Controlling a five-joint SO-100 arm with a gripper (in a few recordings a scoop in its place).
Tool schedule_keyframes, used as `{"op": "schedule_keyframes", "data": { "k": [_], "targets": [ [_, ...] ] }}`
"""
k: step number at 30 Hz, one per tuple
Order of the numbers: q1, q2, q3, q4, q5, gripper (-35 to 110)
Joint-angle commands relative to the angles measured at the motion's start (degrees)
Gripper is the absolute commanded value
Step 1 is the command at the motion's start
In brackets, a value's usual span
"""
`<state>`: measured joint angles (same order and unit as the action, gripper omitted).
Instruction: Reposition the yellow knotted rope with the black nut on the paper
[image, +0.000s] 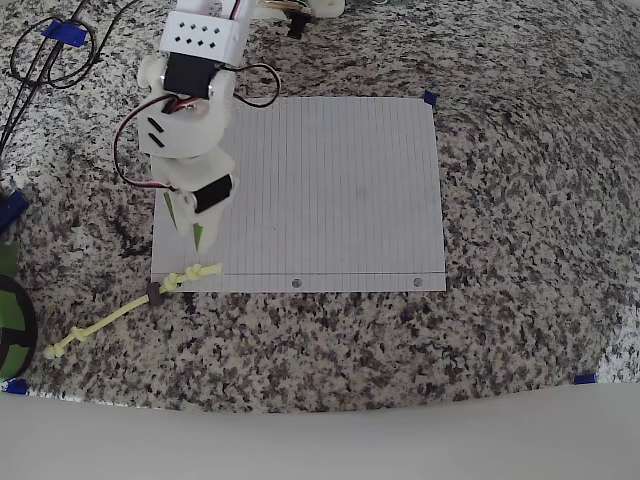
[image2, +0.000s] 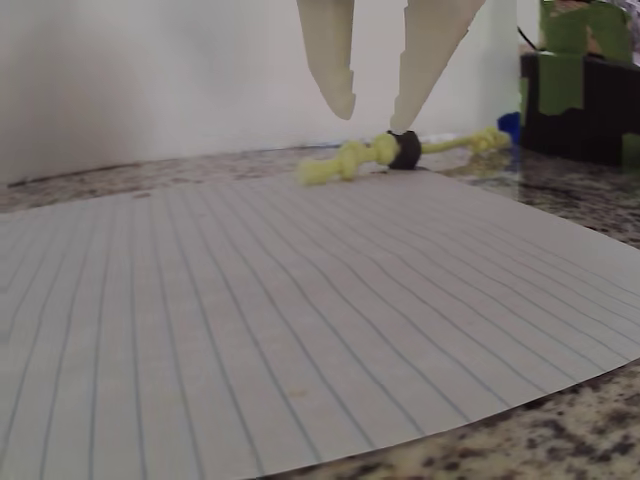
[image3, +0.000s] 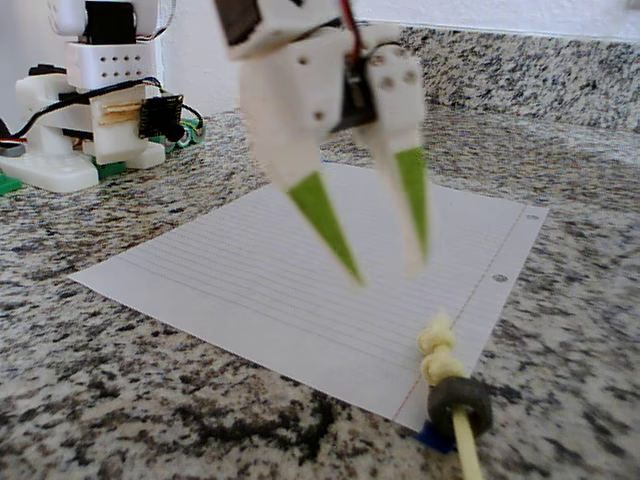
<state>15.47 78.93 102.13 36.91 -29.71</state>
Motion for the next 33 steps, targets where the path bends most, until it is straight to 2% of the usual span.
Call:
{"op": "schedule_keyframes", "data": {
  "k": [1,18,33],
  "targets": [
    [-1.2,-0.8,-3.5,-1.7,0.8,34],
    [-1.9,-9.5,-14.0,3.3,0.7,29],
    [1.3,-12.7,-17.1,2.8,0.8,29]
  ]
}}
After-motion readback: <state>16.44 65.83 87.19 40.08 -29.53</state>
